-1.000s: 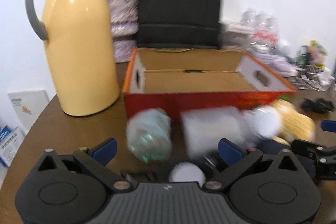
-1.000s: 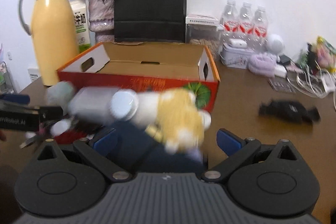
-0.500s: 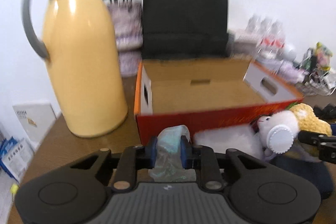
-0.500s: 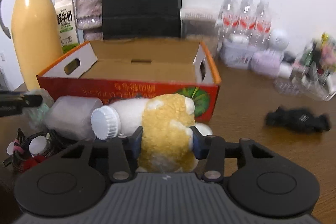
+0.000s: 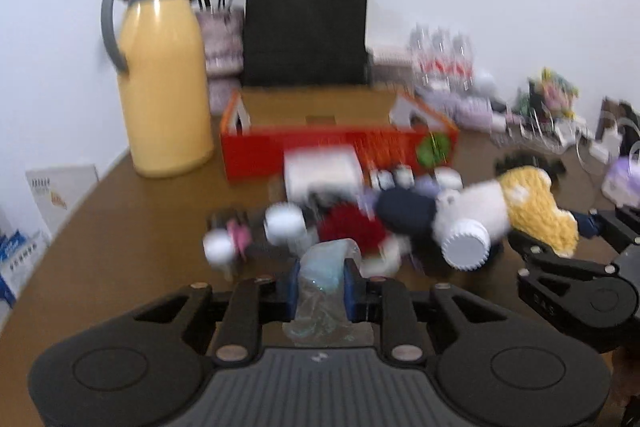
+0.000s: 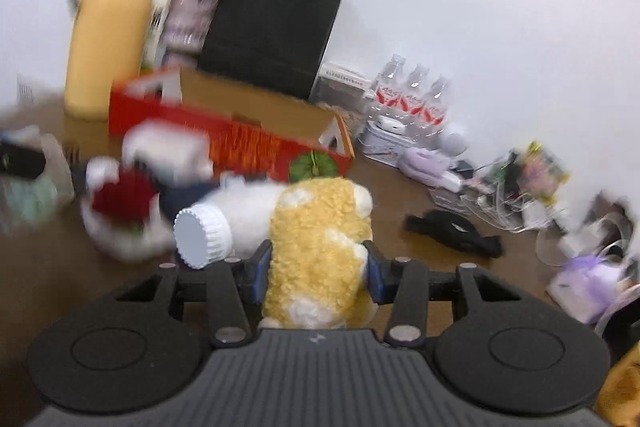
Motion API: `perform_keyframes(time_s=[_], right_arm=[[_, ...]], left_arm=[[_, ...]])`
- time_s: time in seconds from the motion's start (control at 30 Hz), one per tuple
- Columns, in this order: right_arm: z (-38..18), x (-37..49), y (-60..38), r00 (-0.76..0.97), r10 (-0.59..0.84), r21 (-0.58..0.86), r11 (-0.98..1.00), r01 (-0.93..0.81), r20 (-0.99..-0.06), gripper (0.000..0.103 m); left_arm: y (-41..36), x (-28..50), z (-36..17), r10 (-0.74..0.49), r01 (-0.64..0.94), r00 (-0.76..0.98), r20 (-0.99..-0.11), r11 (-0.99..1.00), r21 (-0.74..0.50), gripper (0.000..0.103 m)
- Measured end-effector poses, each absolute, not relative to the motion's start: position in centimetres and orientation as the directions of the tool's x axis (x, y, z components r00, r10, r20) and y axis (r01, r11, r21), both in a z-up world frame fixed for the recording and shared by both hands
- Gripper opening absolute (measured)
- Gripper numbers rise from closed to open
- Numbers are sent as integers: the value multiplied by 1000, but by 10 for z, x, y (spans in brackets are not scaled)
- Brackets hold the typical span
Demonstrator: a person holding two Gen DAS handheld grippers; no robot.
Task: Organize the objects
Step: 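Grasp the plush toy with the right tool while the left tool grasps the clear plastic bag, then carry the plush toy and plastic bag into the cardboard box and release both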
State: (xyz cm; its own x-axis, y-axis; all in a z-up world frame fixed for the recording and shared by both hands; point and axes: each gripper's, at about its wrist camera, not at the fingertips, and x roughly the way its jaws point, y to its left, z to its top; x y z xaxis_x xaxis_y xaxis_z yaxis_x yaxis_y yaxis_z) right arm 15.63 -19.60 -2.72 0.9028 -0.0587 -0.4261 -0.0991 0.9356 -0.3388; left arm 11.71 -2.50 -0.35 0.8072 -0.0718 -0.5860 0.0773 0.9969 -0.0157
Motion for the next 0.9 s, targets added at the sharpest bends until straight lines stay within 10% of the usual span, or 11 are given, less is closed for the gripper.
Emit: perform_keyframes(time_s=[0.43, 0.9], right_arm=[[-46, 62, -179, 932, -64, -442, 891, -108, -356, 47], [-32, 56, -204, 905, 54, -154, 980, -130, -421, 46]], left_arm=[[-32, 53, -7, -169, 141, 810, -562, 986, -93, 21], [-36, 63, -13, -284, 213, 787, -547, 958, -191, 22]])
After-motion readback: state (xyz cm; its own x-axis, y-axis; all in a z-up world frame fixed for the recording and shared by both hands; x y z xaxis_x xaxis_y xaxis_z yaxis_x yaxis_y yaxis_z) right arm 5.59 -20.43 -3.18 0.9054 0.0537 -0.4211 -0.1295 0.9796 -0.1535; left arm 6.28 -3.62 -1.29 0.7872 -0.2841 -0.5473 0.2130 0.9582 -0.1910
